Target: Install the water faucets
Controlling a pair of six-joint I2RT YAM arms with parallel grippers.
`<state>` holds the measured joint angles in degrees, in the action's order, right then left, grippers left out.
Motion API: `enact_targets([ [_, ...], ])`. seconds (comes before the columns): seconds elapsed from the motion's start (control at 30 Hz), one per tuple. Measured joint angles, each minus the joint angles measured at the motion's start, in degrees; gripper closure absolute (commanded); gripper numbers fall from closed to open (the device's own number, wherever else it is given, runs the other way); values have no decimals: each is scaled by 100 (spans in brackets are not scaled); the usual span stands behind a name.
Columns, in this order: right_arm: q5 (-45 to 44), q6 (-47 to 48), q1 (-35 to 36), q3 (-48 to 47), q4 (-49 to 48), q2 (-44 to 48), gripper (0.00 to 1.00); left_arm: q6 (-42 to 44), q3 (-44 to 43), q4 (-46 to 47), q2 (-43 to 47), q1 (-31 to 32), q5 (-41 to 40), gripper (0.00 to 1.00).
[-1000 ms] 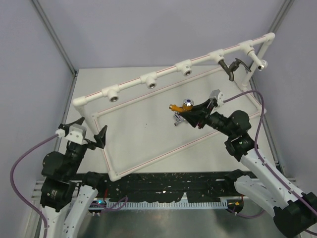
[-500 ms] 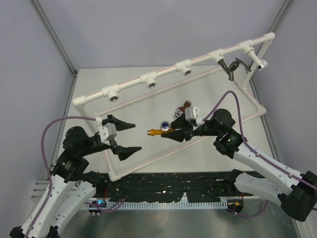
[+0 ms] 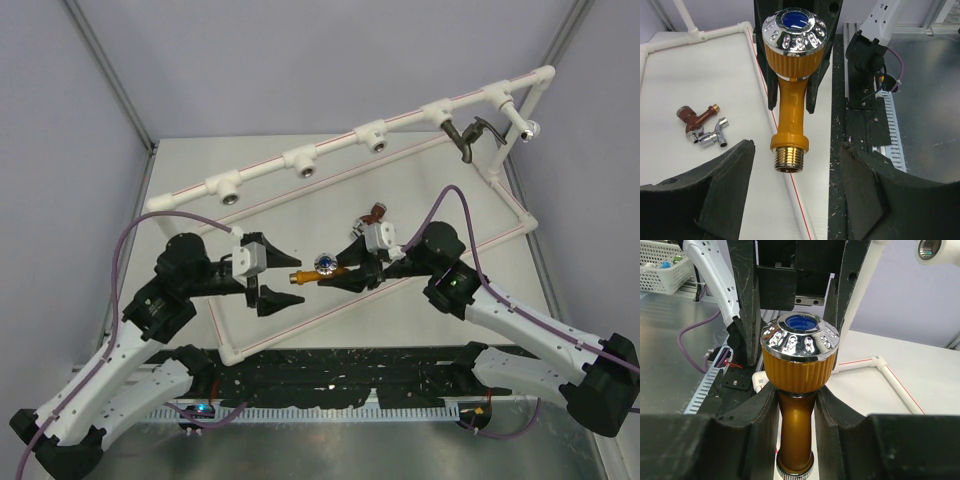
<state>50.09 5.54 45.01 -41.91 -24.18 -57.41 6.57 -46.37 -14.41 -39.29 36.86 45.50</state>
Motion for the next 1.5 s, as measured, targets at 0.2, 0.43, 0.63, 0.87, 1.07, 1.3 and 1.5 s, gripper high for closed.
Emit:
enact_targets([
  [0.2,9,48,48,0,-28,0,95,0,-131,-20,-236,184,-35,74],
  [0.43,20,103,50,0,-61,2,66,13,-179,-63,-293,273,-184,100],
  [0.63,20,221,61,-85,170,-15,52,15,-39,42,-118,332,-378,100],
  [0.87,85,295,63,-299,326,-201,50,13,-31,157,-109,363,-450,100],
  [1.07,177,306,63,-382,452,-376,67,11,-28,225,-120,402,-455,100],
  [1.3,186,549,63,-555,837,-382,95,39,-4,238,-68,415,-673,71],
  [1.5,-354,1093,94,-782,1613,-264,95,133,-4,-31,284,463,-1674,13],
])
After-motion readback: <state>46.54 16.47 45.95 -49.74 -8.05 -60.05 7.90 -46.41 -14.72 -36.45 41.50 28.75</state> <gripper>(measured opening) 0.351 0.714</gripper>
